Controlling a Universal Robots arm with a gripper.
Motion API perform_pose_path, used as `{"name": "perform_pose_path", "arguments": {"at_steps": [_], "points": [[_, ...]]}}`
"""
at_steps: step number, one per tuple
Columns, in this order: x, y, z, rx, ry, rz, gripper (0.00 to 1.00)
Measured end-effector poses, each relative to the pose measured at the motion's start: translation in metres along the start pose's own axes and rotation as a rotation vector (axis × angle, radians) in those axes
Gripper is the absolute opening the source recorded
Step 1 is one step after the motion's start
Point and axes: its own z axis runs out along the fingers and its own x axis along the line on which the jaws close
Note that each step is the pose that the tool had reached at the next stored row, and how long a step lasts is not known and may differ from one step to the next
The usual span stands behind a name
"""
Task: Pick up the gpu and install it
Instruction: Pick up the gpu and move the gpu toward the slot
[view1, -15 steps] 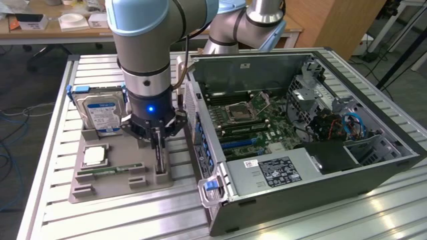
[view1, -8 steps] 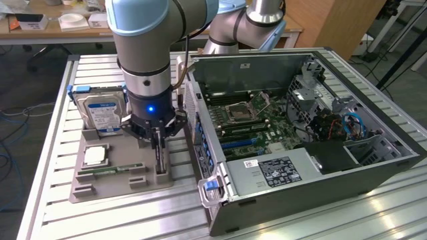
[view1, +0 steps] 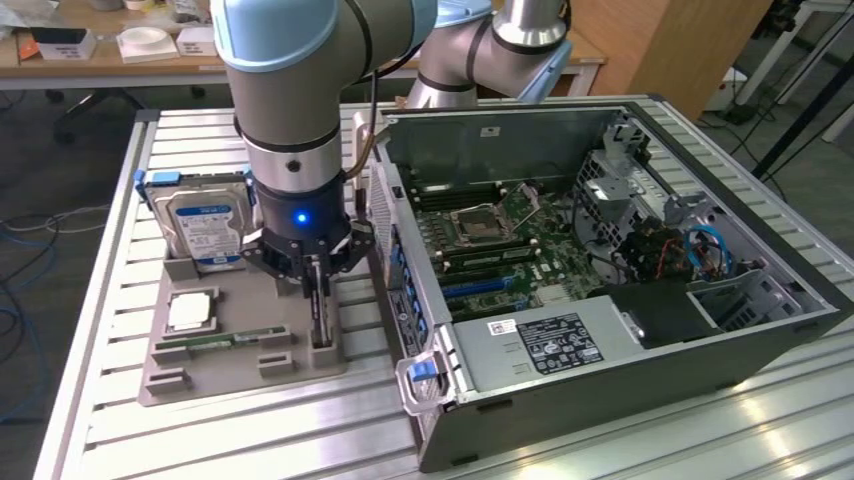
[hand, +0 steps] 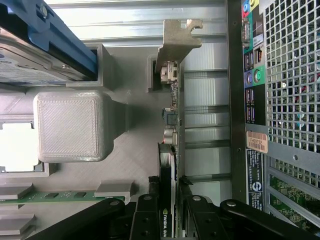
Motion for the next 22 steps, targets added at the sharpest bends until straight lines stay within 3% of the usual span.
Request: {"name": "perform_pose_path", "arguments": {"at_steps": [9,22], "points": [[0.000,0.0001,-0.0020,-0.0001,-0.0001,0.000,0.26],[0.000,0.0003,-0.0132,-0.0001,0.0000,0.000,0.26]]}}
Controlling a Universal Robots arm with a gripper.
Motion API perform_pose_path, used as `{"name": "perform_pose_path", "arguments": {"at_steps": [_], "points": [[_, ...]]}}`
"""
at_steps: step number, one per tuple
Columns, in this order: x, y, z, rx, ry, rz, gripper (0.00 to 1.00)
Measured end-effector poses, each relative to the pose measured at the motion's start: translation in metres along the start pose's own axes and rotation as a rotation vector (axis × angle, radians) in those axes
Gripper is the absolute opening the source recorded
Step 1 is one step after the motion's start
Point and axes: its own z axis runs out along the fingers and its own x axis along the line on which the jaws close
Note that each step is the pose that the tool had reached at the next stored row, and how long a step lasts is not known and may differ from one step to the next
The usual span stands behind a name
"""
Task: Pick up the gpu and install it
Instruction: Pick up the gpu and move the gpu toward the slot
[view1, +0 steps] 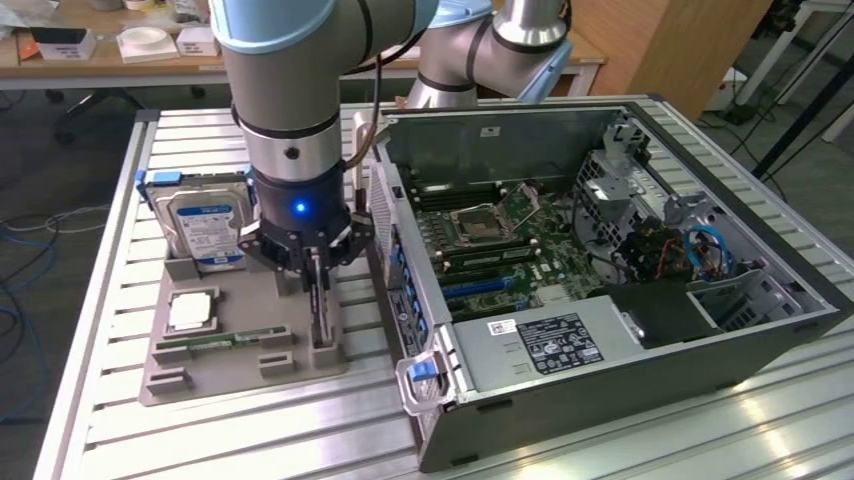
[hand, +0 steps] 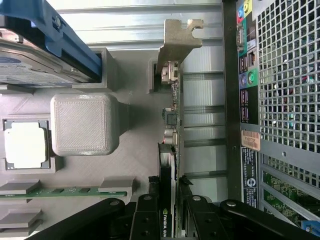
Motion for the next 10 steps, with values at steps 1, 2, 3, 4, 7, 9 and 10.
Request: {"name": "perform_pose_path", "arguments": {"at_steps": [1,2,3,4,7,9,10], "points": [[0.0000,0.0000,-0.0009,0.0000,0.0000,0.000,0.26],[0.0000,0.0000,-0.0018,0.0000,0.0000,0.000,0.26],[-0.0001,0.0000,-0.0027,0.0001,0.0000,0.000,0.26],[-0.0001,0.0001,-0.0036,0.0000,0.0000,0.000,0.26],[-0.0002,0.0001,-0.0064,0.0000,0.0000,0.000,0.26],[-0.0002,0.0001,-0.0081,0.0000,-0.0001,0.000,0.26],[-0.0002,0.0001,-0.0090,0.0000,0.0000,0.000,0.26]]}}
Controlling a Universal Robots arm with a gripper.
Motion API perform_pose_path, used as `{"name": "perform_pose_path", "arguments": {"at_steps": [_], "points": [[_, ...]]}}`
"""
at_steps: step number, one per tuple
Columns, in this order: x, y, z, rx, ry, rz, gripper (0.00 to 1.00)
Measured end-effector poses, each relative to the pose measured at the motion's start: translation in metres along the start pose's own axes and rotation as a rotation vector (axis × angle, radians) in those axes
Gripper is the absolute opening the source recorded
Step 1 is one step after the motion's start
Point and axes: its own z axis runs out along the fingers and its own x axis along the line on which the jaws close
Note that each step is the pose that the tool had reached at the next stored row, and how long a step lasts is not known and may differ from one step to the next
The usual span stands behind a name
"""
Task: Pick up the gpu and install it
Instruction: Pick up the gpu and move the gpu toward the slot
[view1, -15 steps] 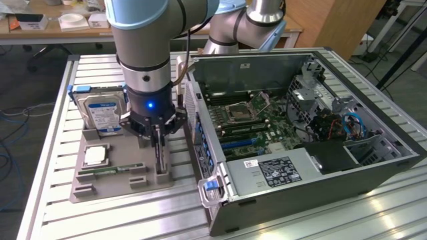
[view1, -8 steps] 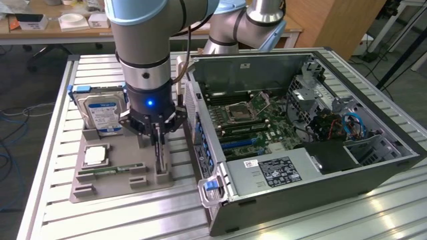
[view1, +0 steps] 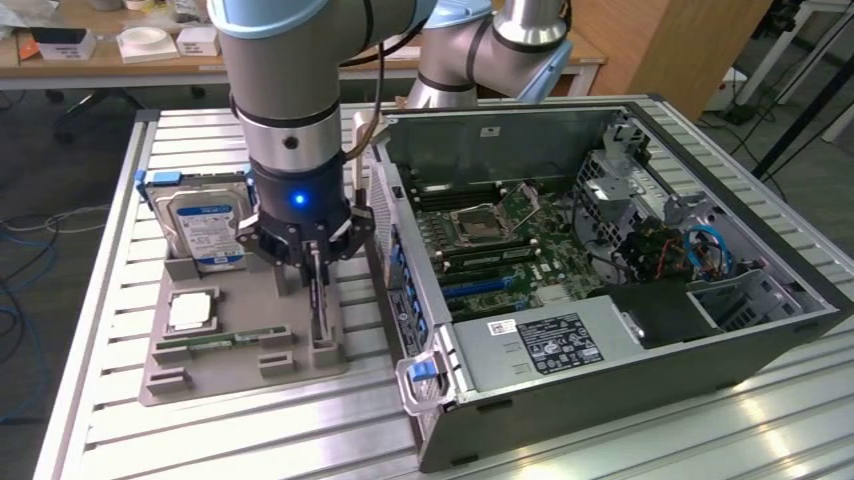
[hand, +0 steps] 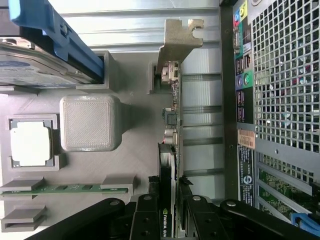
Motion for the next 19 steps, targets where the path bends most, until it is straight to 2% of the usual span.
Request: {"name": "perform_pose_path", "arguments": {"at_steps": [19], "points": [[0.000,0.0002,-0.0124,0.0000,0.0000,0.000,0.26]]}}
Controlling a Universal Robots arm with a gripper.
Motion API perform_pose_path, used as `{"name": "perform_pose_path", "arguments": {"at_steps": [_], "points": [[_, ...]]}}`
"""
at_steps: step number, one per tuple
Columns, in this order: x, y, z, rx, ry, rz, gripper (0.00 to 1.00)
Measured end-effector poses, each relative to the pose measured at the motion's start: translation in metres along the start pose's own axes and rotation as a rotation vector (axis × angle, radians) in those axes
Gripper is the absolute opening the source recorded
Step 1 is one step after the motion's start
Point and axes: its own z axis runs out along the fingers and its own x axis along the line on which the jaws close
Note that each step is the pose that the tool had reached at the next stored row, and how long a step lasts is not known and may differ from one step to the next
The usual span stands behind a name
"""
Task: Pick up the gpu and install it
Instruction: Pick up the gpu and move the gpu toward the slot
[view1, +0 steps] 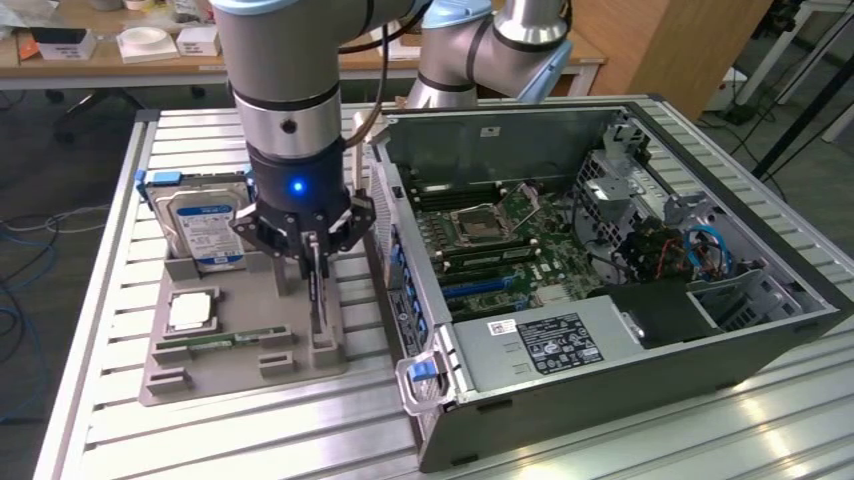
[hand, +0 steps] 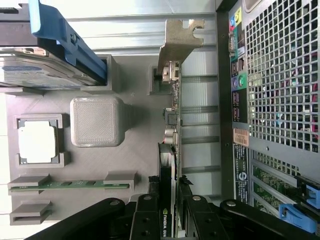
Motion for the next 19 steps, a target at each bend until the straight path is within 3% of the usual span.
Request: {"name": "perform_pose_path", "arguments": {"at_steps": [19], "points": [[0.000,0.0002,-0.0129,0.0000,0.0001,0.000,0.26]]}}
